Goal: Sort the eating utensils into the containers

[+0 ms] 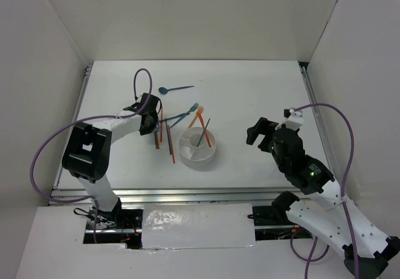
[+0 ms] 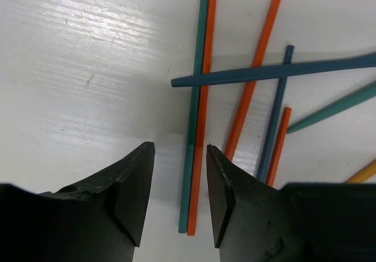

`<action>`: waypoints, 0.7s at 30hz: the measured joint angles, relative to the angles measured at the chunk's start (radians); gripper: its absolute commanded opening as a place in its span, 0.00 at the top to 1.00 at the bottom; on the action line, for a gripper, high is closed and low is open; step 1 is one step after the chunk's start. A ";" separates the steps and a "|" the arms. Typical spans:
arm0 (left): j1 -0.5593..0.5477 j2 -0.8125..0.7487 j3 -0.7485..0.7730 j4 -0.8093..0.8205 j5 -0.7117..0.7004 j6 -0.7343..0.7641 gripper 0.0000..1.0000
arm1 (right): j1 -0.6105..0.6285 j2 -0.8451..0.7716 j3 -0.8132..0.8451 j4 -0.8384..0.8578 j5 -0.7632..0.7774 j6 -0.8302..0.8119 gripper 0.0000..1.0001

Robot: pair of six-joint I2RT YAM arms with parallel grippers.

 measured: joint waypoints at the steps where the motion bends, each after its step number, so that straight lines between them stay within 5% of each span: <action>1: -0.004 -0.012 0.000 -0.003 -0.005 0.002 0.46 | 0.000 0.000 0.000 0.002 -0.003 0.000 0.00; 21: -0.014 -0.048 0.001 -0.023 -0.035 0.022 0.47 | 0.000 0.000 0.000 0.006 -0.018 0.000 0.00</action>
